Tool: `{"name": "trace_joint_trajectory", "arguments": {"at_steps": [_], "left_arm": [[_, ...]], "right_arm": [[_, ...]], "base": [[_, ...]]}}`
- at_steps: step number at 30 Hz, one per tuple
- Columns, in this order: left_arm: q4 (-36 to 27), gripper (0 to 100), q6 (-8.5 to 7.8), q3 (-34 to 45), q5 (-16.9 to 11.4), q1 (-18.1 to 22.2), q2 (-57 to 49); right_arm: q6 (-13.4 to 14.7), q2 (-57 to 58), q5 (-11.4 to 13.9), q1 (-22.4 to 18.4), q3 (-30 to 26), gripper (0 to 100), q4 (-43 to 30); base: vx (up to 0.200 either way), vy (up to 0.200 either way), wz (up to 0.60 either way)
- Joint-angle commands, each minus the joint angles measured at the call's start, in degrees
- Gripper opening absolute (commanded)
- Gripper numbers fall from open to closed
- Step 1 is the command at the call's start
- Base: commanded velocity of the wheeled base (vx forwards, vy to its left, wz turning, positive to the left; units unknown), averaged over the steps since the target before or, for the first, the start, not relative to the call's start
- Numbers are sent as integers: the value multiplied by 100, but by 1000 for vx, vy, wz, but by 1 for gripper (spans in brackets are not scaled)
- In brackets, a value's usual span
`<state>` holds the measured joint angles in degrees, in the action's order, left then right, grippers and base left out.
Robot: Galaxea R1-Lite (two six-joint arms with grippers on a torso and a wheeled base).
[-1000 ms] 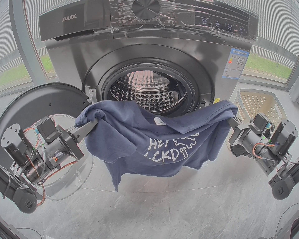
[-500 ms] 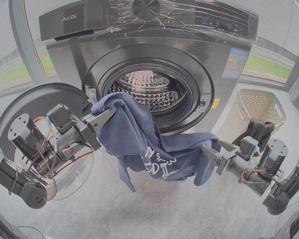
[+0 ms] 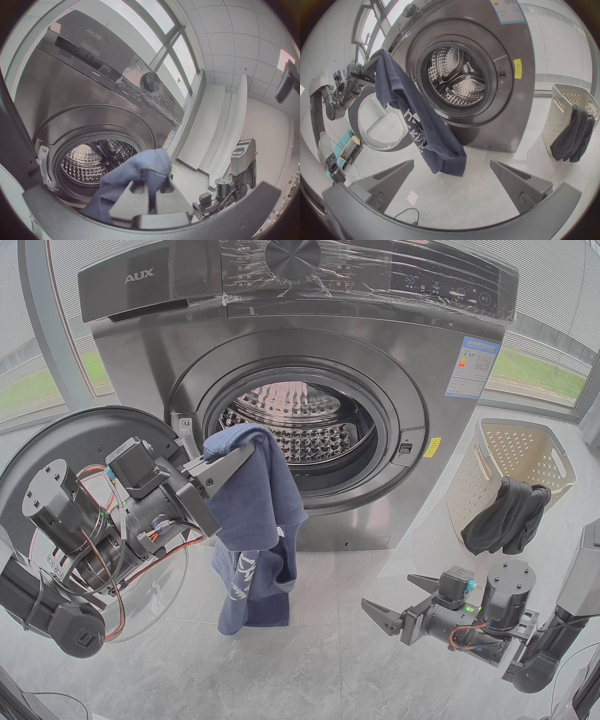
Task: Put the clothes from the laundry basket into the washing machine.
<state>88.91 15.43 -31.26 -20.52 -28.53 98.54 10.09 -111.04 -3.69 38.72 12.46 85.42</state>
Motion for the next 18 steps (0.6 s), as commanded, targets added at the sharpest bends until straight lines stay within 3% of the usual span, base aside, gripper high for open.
{"name": "trace_joint_trajectory", "arguments": {"at_steps": [1, 6, 11, 18], "left_arm": [[13, 0, 4, 6, 4, -118, -27], [13, 0, 4, -30, 4, -127, -54], [22, 0, 4, -38, 4, -127, -63], [22, 0, -5, -12, 4, -118, -63]], "right_arm": [[-16, -972, 18, 31, 1206, 100, 19], [-43, -1438, 79, 154, 1962, 100, 36], [-192, -1886, 361, 189, 2788, 100, 45], [-341, -2211, 686, 189, 3131, 100, 106]], "base": [[0, 0, 0], [0, 0, 0], [0, 0, 0], [0, 0, 0]]}}
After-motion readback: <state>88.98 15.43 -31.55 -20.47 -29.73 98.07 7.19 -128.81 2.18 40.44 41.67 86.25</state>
